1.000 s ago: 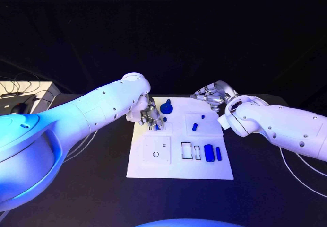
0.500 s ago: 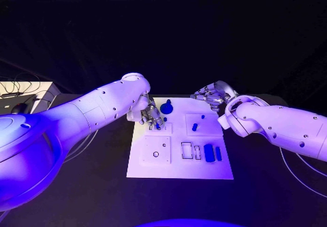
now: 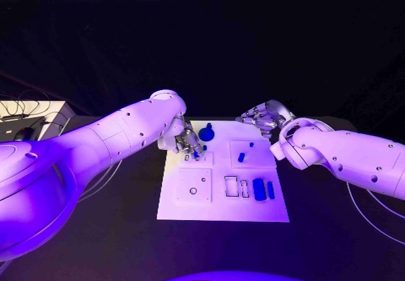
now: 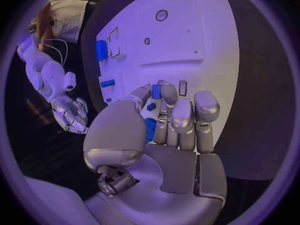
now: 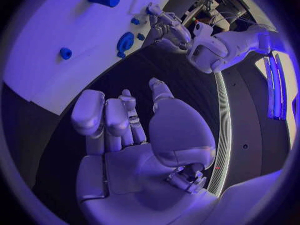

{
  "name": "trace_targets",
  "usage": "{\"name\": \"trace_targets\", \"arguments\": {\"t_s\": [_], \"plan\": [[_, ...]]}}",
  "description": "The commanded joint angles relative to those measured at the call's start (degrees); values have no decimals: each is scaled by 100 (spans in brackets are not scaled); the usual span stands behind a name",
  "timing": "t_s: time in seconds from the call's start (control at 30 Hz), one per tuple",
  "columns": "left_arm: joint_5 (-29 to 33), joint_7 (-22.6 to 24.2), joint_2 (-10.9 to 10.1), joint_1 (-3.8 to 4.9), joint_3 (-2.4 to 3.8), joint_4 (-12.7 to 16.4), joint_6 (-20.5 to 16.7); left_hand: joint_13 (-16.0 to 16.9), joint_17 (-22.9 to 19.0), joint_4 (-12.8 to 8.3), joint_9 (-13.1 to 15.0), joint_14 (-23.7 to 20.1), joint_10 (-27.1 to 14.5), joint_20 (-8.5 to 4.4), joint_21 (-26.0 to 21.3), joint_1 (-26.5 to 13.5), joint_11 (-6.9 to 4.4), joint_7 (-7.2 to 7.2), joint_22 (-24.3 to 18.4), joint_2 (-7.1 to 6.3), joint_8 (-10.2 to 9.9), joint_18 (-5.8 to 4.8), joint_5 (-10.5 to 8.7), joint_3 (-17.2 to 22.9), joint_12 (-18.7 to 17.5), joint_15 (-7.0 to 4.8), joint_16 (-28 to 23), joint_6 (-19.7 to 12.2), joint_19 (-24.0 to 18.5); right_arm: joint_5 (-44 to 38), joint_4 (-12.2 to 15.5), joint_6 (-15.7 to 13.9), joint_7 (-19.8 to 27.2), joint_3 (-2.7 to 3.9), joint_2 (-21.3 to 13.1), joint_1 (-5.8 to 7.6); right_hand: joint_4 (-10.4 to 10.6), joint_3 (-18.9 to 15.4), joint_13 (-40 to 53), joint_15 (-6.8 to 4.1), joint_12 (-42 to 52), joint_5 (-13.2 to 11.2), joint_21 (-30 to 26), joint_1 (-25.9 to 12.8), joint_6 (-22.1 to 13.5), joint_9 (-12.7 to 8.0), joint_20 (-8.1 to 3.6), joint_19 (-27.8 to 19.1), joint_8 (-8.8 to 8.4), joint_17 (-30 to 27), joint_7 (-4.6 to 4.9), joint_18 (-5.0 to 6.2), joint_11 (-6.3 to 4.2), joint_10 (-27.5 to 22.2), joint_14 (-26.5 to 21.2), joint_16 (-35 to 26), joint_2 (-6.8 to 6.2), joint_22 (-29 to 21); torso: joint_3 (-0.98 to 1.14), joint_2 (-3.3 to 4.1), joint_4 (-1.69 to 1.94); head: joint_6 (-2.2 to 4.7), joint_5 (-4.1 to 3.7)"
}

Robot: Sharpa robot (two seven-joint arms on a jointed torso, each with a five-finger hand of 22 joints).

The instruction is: Assemble the parts on the task board

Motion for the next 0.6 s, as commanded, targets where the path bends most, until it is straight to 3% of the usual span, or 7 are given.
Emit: {"name": "trace_targets", "arguments": {"t_s": [0.03,0.6], "plan": [[-34,1,-2,-14,-6,9,-210,5,-5,-689,3,8,-21,10,-15,148,-32,-2,-5,173,13,-21,-18,658,19,-22,-4,-21,3,-50,-2,73,44,2,0,1,-6,-33,-4,-22,-33,36,-24,-29,-4,7,-30,280,-19,-3,40,38,-5,-33,-18,-23,6,721,-3,2,0,-3,0],[-275,83,15,-32,-11,60,-465,-10,-14,-714,-6,8,-24,15,-27,206,-28,7,-6,177,18,-15,-20,668,19,-20,-11,-29,4,-57,-3,93,44,2,1,1,-6,-33,-4,-22,-33,36,-24,-29,-4,7,-30,280,-19,-3,40,38,-5,-33,-18,-23,6,721,-4,3,-8,-20,-5]]}}
